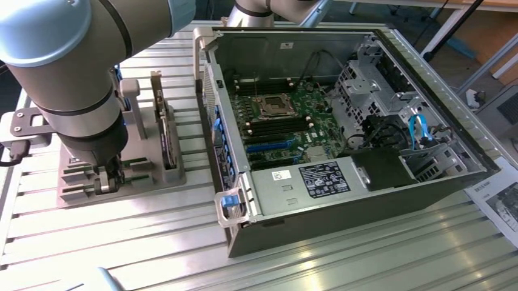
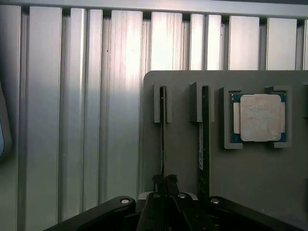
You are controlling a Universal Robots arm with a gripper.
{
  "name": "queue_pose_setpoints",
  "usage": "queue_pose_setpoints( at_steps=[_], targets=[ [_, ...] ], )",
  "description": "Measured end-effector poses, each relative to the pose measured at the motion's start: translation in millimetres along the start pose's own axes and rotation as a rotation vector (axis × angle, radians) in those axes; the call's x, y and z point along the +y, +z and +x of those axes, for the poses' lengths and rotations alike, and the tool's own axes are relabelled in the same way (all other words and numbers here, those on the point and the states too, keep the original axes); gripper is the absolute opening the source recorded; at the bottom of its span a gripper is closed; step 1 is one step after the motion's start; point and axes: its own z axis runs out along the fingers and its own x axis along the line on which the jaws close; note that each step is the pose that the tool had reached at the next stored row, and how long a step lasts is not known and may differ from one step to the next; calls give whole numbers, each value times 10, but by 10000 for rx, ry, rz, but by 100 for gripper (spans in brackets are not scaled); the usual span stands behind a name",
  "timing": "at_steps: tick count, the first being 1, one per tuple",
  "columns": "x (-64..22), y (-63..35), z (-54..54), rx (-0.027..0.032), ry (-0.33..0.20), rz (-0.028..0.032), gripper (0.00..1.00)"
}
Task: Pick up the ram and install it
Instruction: 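Pick up the ram and move it above insertion slot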
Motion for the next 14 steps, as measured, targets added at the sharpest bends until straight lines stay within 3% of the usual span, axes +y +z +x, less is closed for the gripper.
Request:
queue_pose_setpoints(
  at_steps=[14],
  targets=[
    [-3,-129,-4,0,12,0,12]
  ],
)
